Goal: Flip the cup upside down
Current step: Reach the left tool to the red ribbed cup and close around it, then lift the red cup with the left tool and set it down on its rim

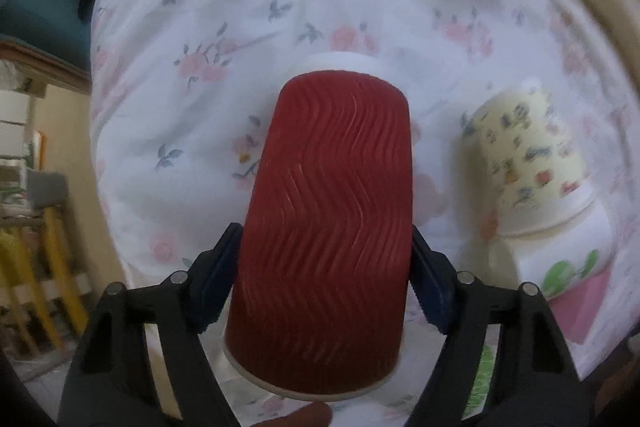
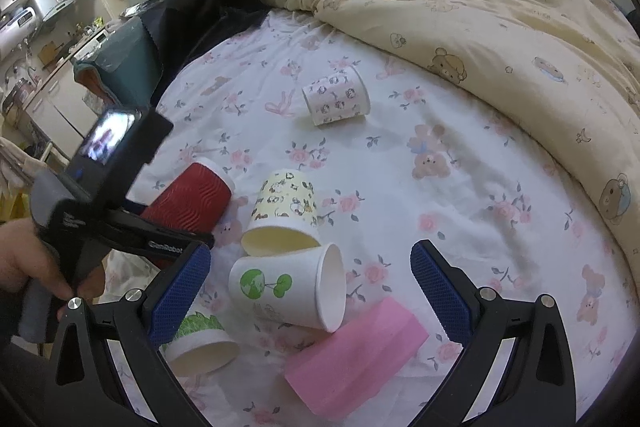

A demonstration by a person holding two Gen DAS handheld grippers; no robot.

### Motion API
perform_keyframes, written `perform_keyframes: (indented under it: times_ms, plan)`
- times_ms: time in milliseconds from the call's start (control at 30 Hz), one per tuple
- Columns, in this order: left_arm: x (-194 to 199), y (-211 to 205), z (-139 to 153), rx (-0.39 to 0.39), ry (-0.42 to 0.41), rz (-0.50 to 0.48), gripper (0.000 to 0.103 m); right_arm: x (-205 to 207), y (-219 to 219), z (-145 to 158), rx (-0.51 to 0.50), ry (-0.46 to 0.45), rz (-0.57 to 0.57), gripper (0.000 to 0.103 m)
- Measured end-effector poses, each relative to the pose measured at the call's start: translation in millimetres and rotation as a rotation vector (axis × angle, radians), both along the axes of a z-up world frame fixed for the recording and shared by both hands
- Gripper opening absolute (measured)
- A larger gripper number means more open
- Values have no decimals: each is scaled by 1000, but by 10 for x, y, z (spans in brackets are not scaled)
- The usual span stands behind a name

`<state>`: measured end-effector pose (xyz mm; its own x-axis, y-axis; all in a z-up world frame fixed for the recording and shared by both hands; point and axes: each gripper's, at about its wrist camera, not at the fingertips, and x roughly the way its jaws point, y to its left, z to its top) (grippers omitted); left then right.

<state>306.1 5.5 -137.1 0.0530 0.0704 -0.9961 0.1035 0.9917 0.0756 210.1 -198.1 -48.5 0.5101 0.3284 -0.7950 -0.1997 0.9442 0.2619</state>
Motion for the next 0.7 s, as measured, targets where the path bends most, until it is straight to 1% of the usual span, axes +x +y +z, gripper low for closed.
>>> perform_keyframes:
  times_ms: [67,167,300,467,600,633,700]
  plan:
    - [-16,32,60,3,-16,13,74,5,-16,-6,-1,5,-6,102]
    - [-70,99,206,-18,-31,53,74,8,-41,-13,-15,2,-25,102]
    - [-196,153,489,-38,-81,79,74,16,-89,26,-4,4,-46,102]
    - [-438,186,881,-86,-114,94,74,-110,-107,237,10,-22,-50,102]
    - [-703,153,1270,-72,-201,92,74,-307,-130,457,29,-34,-41,102]
    - [-769,153,1363,-81,-223,96,74,-374,-143,513,30,-42,-41,102]
    - [-878,135,1506,-107,-243,101,74,-519,-175,610,36,-56,-46,102]
